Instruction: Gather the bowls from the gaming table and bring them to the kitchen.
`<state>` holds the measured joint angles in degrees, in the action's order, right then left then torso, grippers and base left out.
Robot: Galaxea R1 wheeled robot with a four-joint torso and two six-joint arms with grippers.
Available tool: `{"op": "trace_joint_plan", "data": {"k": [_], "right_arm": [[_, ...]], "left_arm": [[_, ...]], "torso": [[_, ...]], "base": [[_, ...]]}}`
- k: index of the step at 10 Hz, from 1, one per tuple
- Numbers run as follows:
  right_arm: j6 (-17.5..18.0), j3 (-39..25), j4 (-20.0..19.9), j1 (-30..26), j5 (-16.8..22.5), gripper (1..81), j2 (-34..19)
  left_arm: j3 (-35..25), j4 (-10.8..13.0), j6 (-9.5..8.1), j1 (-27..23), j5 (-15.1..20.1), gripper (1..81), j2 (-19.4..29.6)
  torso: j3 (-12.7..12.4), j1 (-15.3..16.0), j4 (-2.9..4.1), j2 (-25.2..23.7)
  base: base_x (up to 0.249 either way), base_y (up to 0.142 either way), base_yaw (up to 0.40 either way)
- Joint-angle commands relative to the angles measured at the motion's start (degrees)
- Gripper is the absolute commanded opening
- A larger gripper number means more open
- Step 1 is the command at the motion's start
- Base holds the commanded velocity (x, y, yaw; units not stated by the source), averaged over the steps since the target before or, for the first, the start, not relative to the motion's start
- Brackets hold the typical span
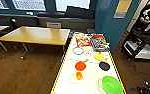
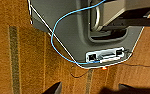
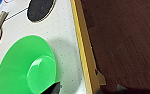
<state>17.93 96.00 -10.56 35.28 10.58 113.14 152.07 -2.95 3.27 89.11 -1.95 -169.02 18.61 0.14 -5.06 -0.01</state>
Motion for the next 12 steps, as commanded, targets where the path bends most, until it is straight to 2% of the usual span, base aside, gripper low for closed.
{"op": "trace_joint_plan", "data": {"k": [1,6,12], "right_arm": [[2.63,1.81,-1.4,-7.28,2.51,81.1,-1.49],[4.3,3.12,-1.84,-7.89,2.43,81.1,4.12],[5.01,9.62,-1.74,-4.9,1.82,81.1,12.12]], "left_arm": [[-0.01,0.4,0.51,-0.29,4.94,81.1,-0.09],[-0.01,0.4,0.6,-1.61,5.73,81.1,-1.33],[3.33,0.4,0.6,-1.79,5.73,81.1,-2.82]], "torso": [[0.0,0.0,0.0,0.0],[0.02,0.0,0.0,0.01],[0.04,0.05,0.0,0.01]], "base": [[0.0,0.0,0.0],[0.0,0.0,0.0],[0.0,0.0,0.0]]}}
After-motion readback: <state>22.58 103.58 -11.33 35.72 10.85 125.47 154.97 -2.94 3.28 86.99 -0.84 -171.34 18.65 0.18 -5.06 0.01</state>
